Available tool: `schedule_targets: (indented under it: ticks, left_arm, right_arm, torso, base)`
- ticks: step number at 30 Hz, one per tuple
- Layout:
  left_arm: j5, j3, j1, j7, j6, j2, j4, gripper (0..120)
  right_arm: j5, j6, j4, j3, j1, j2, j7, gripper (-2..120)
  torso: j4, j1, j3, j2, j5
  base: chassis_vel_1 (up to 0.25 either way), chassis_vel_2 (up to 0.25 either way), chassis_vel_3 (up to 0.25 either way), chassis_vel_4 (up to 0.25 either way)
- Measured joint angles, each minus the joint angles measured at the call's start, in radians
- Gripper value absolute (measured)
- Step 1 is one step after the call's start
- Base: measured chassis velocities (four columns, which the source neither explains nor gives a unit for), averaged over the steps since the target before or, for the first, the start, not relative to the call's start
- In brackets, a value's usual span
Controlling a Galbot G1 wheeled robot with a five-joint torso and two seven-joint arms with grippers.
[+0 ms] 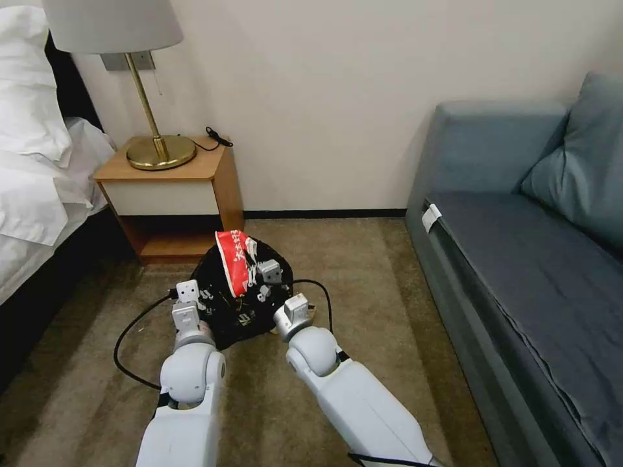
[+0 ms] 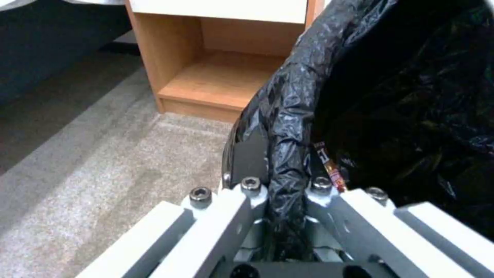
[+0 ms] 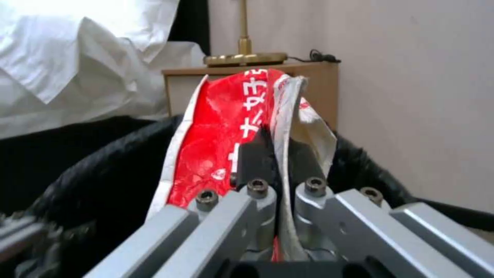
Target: Pick up the trash bin, then pick up the garbage on the floor and place it into the trash bin.
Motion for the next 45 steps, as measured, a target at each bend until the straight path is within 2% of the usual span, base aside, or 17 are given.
schedule_targets:
  ticks: [6, 8, 12, 15, 17, 18, 22, 25, 26, 28, 29, 31, 38, 45]
  left_arm:
    - [-0.002, -0.007, -0.002, 0.000, 0.000, 0.003, 0.000, 1]
    - [-0.004, -0.009, -0.002, 0.000, 0.000, 0.004, 0.000, 1]
    - [-0.005, -0.009, -0.002, 0.000, 0.000, 0.006, 0.000, 1]
    - [-0.007, -0.011, -0.005, 0.000, 0.000, 0.009, 0.000, 1]
    - [-0.007, -0.011, -0.006, 0.000, 0.001, 0.009, 0.000, 1]
    - [-0.007, -0.011, -0.007, 0.000, 0.001, 0.010, 0.000, 1]
    - [-0.007, -0.012, -0.008, 0.000, 0.003, 0.010, 0.000, 1]
    - [-0.008, -0.011, -0.009, 0.000, 0.005, 0.010, -0.001, 1]
    - [-0.008, -0.011, -0.009, 0.000, 0.005, 0.010, -0.001, 1]
    - [-0.008, -0.011, -0.009, 0.000, 0.005, 0.009, -0.001, 1]
    - [-0.008, -0.011, -0.009, 0.000, 0.005, 0.009, -0.001, 1]
    - [-0.008, -0.012, -0.009, 0.000, 0.005, 0.010, -0.002, 1]
    - [-0.008, -0.014, -0.009, 0.000, 0.006, 0.010, -0.004, 1]
    - [-0.008, -0.014, -0.010, 0.000, 0.006, 0.009, -0.004, 1]
  right_arm:
    - [-0.024, -0.006, -0.010, 0.006, -0.020, 0.003, -0.006, 2]
    - [-0.033, -0.007, -0.016, 0.007, -0.021, 0.006, -0.006, 14]
    - [-0.035, -0.007, -0.019, 0.007, -0.023, 0.010, -0.006, 23]
    - [-0.035, -0.008, -0.021, 0.005, -0.024, 0.013, -0.006, 41]
    - [-0.035, -0.008, -0.021, 0.005, -0.024, 0.013, -0.006, 44]
    - [-0.035, -0.008, -0.021, 0.005, -0.024, 0.013, -0.005, 52]
    - [-0.034, -0.009, -0.020, 0.005, -0.022, 0.013, -0.005, 61]
    - [-0.032, -0.009, -0.017, 0.004, -0.021, 0.012, -0.004, 76]
    - [-0.032, -0.009, -0.017, 0.004, -0.021, 0.012, -0.004, 76]
    - [-0.029, -0.010, -0.017, 0.004, -0.022, 0.013, 0.004, 87]
    - [-0.029, -0.010, -0.017, 0.004, -0.022, 0.013, 0.004, 87]
    - [-0.024, -0.012, -0.017, 0.004, -0.021, 0.013, 0.007, 96]
    - [-0.030, -0.013, -0.017, 0.001, -0.015, 0.007, 0.006, 100]
    - [-0.114, 0.021, -0.046, -0.022, -0.006, -0.010, -0.023, 100]
  torso:
    - [0.0000, 0.000, 0.000, 0.000, 0.0000]
    - [0.0000, 0.000, 0.000, 0.000, 0.0000]
    - [0.0000, 0.000, 0.000, 0.000, 0.0000]
    - [0.0000, 0.000, 0.000, 0.000, -0.0001]
    - [0.0000, 0.000, 0.000, 0.000, 0.0000]
    - [0.0000, 0.000, 0.000, 0.000, 0.0000]
    - [0.0000, 0.000, 0.000, 0.000, 0.0000]
    - [0.0000, 0.000, 0.000, 0.000, 0.0000]
    - [0.0000, 0.000, 0.000, 0.000, 0.0000]
    - [0.0000, 0.000, 0.000, 0.000, 0.0000]
    - [0.0000, 0.000, 0.000, 0.000, 0.0000]
    - [0.0000, 0.000, 0.000, 0.000, 0.0000]
    - [0.0000, 0.000, 0.000, 0.000, 0.0000]
    - [-0.0001, 0.000, 0.000, 0.000, 0.0000]
  base:
    - [0.000, 0.000, 0.000, 0.000]
    - [0.000, 0.000, 0.000, 0.000]
    - [0.000, 0.000, 0.000, 0.000]
    - [0.000, 0.000, 0.000, 0.000]
    - [0.000, 0.000, 0.000, 0.000]
    - [0.000, 0.000, 0.000, 0.000]
    - [0.000, 0.000, 0.000, 0.000]
    - [0.000, 0.000, 0.000, 0.000]
    - [0.000, 0.000, 0.000, 0.000]
    - [0.000, 0.000, 0.000, 0.000]
    - [0.000, 0.000, 0.000, 0.000]
    - [0.000, 0.000, 0.000, 0.000]
    - [0.000, 0.000, 0.000, 0.000]
    - [0.000, 0.000, 0.000, 0.000]
